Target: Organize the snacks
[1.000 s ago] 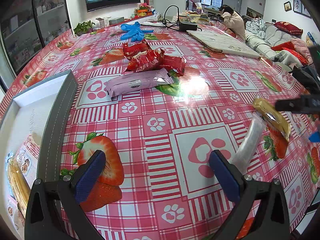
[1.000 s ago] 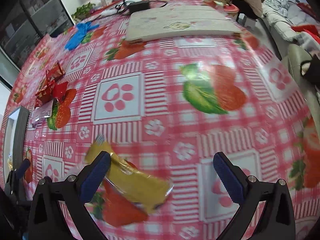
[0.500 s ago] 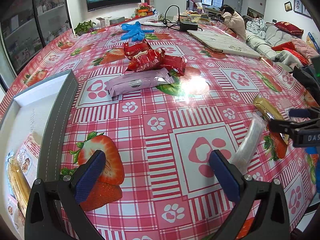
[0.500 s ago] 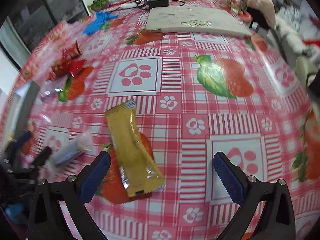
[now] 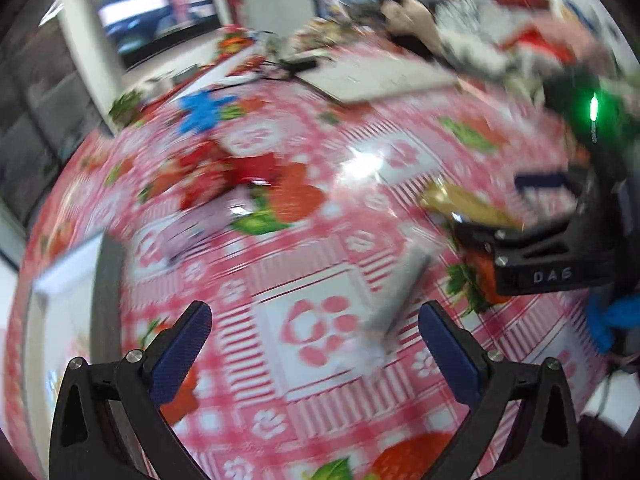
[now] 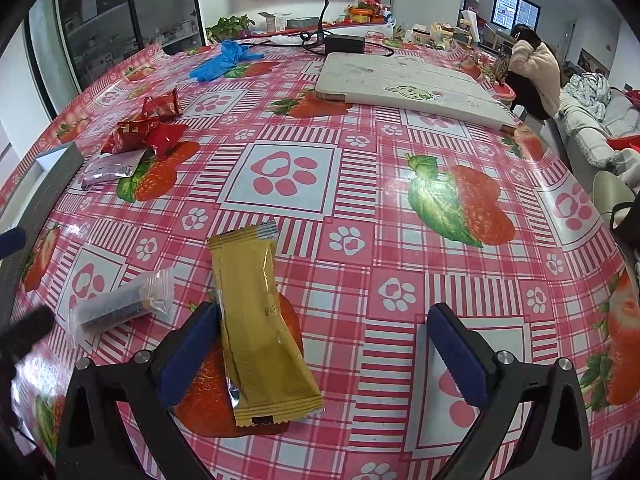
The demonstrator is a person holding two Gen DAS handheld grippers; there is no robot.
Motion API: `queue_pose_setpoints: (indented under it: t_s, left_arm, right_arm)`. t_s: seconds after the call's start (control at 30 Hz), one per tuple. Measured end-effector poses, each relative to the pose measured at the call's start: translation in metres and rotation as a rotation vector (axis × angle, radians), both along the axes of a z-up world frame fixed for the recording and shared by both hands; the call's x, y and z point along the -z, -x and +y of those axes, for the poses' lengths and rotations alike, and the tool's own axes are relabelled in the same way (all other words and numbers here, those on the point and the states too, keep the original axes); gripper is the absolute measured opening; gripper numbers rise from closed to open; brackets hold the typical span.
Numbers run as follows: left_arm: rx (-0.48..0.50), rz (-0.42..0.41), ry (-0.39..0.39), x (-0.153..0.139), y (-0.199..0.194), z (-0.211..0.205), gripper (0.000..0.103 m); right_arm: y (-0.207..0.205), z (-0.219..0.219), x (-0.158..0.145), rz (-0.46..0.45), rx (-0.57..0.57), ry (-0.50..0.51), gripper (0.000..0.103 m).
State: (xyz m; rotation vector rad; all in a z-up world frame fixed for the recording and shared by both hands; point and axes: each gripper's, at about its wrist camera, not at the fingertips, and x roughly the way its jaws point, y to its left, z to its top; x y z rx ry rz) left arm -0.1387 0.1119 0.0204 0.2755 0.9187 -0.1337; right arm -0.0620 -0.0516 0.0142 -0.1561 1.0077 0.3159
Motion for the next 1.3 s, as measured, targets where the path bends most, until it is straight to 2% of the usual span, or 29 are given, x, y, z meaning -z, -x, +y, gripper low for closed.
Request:
queue_pose_setpoints:
  t_s: [0.13, 0.27, 0.33, 0.43, 0.63, 0.73, 1.3]
  left_arm:
    - [0.032, 0.035, -0.010, 0.014, -0.015, -0.018, 0.103]
    - [-0.105, 0.005, -0.034, 0.016, -0.027, -0.008, 0.101]
    - [-0.155, 0.016, 0.021, 0.018, -0.030, 0.010, 0.101]
    - [-0.168, 0.053, 0.107, 0.021, -0.031, 0.026, 0.101]
    - [-0.220, 0.062, 0.175, 0.026, -0.034, 0.029, 0.103]
    - [-0.227, 0.031, 0.173, 0.026, -0.028, 0.026, 0.103]
    - [-0.227, 0.031, 0.178, 0.026, -0.028, 0.027, 0.103]
  right_arm:
    - [-0.002, 0.002, 0.001, -0.003, 0.004, -0.001, 0.103]
    - [-0.001, 0.002, 0.001, -0.004, 0.005, 0.000, 0.103]
    - [-0.002, 0.001, 0.001, -0.005, 0.016, -0.006, 0.103]
    - [-0.002, 0.000, 0.000, -0.006, 0.021, -0.001, 0.103]
    - [-0.002, 0.000, 0.001, -0.006, 0.022, -0.001, 0.103]
    - [-0.001, 0.001, 0.000, -0.007, 0.022, -0.001, 0.103]
    - [-0.001, 0.001, 0.001, -0.007, 0.022, -0.001, 0.103]
